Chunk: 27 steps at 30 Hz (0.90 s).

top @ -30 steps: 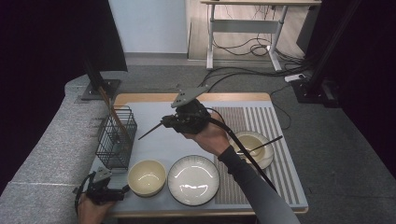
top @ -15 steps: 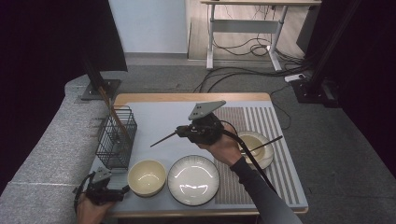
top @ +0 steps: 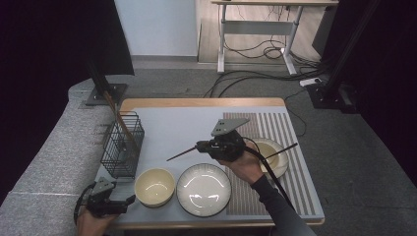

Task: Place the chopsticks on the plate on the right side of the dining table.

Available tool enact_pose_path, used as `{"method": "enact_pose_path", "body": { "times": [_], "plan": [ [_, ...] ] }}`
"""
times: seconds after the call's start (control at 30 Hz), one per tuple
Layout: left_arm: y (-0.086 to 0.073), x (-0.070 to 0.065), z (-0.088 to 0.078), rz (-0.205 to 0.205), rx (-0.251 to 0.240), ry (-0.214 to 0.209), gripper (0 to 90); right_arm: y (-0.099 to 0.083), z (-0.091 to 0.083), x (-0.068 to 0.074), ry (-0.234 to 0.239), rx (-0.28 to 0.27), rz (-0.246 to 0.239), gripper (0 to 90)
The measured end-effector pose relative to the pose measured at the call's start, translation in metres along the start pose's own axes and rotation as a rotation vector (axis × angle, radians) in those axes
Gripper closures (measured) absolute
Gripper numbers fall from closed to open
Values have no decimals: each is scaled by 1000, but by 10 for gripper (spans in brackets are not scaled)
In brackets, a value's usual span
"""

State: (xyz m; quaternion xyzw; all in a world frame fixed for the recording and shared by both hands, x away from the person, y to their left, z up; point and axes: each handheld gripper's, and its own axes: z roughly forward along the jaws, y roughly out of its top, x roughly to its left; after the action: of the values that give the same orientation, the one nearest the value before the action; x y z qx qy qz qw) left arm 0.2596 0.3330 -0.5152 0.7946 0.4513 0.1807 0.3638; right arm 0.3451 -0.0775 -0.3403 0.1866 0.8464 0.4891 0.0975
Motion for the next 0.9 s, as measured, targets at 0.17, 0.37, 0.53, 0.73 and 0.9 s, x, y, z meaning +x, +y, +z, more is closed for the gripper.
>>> {"method": "enact_pose_path", "body": {
  "times": [0.17, 0.37, 0.53, 0.73, 0.9],
  "plan": [
    [5, -3, -15, 6, -26, -17, 69, -3, -6, 0, -7, -7, 2, 838],
    [12, -7, -32, 14, -50, -25, 89, -4, -10, -1, -12, -9, 7, 838],
    [23, -11, -47, 21, -62, -32, 89, -4, -10, -2, -10, -7, 10, 838],
    [40, -23, -61, 54, -75, -63, 131, -4, -14, -1, -15, -10, 11, 839],
    [56, -40, -63, 99, -87, -111, 150, -4, -17, 0, -10, -10, 10, 839]
  ]
}}
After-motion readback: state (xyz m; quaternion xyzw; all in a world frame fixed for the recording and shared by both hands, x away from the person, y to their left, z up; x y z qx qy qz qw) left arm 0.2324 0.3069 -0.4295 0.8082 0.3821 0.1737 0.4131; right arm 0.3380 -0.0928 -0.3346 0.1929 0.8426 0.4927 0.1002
